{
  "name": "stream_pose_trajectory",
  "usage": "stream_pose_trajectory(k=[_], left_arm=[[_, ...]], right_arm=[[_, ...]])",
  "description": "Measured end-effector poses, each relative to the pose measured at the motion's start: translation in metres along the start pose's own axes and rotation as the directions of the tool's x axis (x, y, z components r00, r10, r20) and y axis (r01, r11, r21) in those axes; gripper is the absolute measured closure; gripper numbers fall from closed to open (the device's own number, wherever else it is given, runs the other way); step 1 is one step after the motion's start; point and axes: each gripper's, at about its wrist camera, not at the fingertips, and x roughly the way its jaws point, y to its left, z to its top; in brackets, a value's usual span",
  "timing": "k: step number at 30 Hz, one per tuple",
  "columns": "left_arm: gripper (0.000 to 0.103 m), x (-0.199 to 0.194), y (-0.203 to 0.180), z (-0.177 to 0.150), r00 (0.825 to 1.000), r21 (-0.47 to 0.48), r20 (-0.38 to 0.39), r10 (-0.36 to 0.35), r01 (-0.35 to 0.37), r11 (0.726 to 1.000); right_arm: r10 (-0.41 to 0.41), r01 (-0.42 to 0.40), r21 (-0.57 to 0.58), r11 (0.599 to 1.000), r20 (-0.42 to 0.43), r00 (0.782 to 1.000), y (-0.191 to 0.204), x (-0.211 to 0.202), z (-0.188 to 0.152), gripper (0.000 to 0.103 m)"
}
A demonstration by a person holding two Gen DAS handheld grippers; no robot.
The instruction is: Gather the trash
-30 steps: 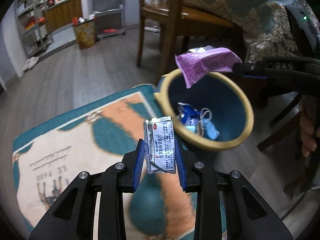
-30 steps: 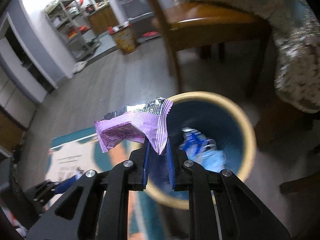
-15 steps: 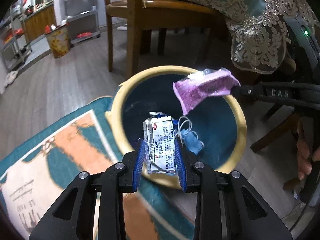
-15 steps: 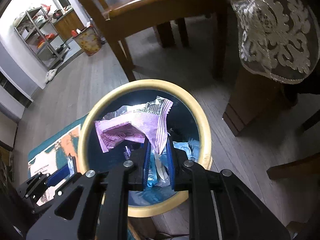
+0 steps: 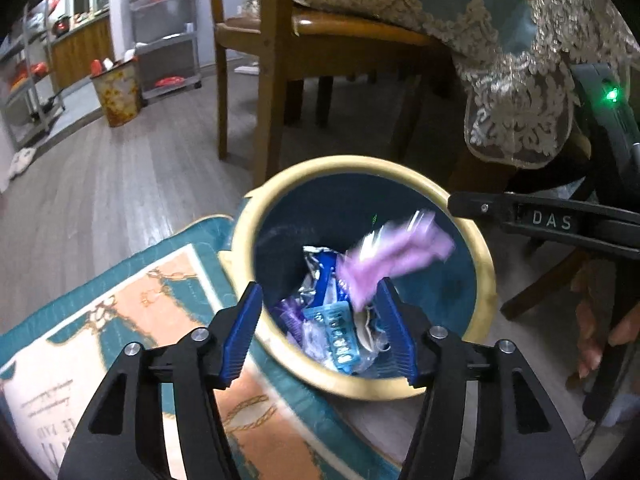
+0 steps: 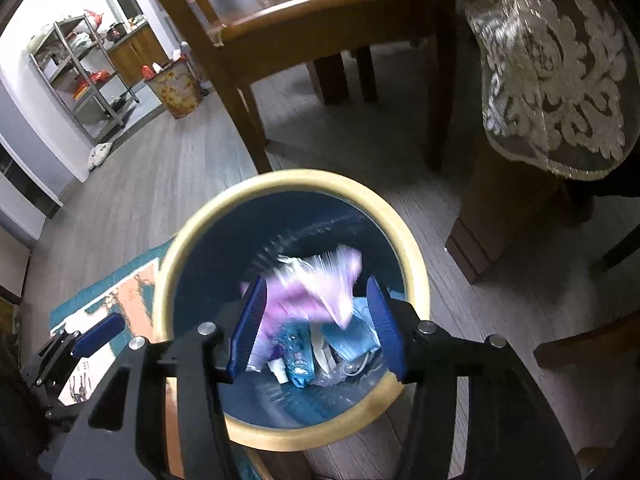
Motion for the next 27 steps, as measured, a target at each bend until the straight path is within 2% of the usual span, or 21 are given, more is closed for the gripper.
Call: stream_pose_trajectory(k=[2, 4, 8, 10, 11, 14, 15, 17, 19, 23, 25, 27], left_arm=[[0.038, -0.013, 0.007, -0.004, 1.0, -0.009, 0.002, 0.019, -0.019, 1.0], [0.038, -0.026, 0.015, -0.009, 0.999, -0.022, -0.002, 0.033, -0.033, 0.999], [0.037, -0.062, 0.027, -0.018, 0.998, -0.042, 0.0, 0.056, -0.056, 0.998], [0.031, -0.083, 0.032, -0.025, 0.998, -0.048, 0.001, 0.064, -0.064, 0.997], [0.025, -0.095, 0.034, -0.028, 0.997, -0.043, -0.008, 0.076, -0.076, 0.996], [0.017, -0.131, 0.036, -0.038, 0.99, 0.021, -0.042, 0.133, -0.133, 0.991], [0.012, -0.143, 0.036, -0.042, 0.987, 0.04, -0.034, 0.154, -0.153, 0.987], [0.009, -0.166, 0.039, -0.054, 0.985, 0.043, -0.004, 0.175, -0.175, 0.984], [0.008, -0.182, 0.044, -0.066, 0.981, 0.021, 0.023, 0.192, -0.193, 0.981], [0.006, -0.196, 0.06, -0.076, 0.978, -0.083, 0.069, 0.195, -0.189, 0.978], [0.006, -0.196, 0.065, -0.078, 0.969, -0.097, 0.094, 0.227, -0.218, 0.971], [0.005, -0.188, 0.071, -0.079, 0.962, -0.133, 0.072, 0.265, -0.254, 0.958]], right_arm=[[0.009, -0.009, -0.004, 1.0, 0.01, 1.0, 0.003, -0.006, 0.002, 0.05], [0.016, -0.016, -0.014, 1.0, 0.022, 1.0, 0.008, -0.012, 0.002, 0.045], [0.032, -0.032, -0.026, 0.999, 0.008, 0.999, 0.023, -0.024, -0.009, 0.044], [0.053, -0.054, -0.023, 0.998, -0.022, 0.998, 0.035, -0.03, -0.021, 0.04], [0.06, -0.061, -0.026, 0.998, -0.035, 0.998, 0.042, -0.033, -0.027, 0.037], [0.083, -0.089, -0.092, 0.992, -0.072, 0.994, 0.066, -0.046, -0.048, 0.025], [0.077, -0.086, -0.125, 0.988, -0.079, 0.994, 0.071, -0.05, -0.056, 0.022], [0.05, -0.064, -0.207, 0.976, -0.073, 0.996, 0.083, -0.063, -0.07, 0.018], [0.019, -0.029, -0.258, 0.966, -0.042, 0.999, 0.09, -0.075, -0.082, 0.005], [-0.006, 0.001, -0.27, 0.963, -0.017, 1.0, 0.09, -0.091, -0.104, 0.006], [-0.027, 0.028, -0.277, 0.96, 0.008, 1.0, 0.092, -0.096, -0.109, 0.006], [-0.034, 0.048, -0.278, 0.959, 0.056, 0.998, 0.095, -0.099, -0.107, 0.006]])
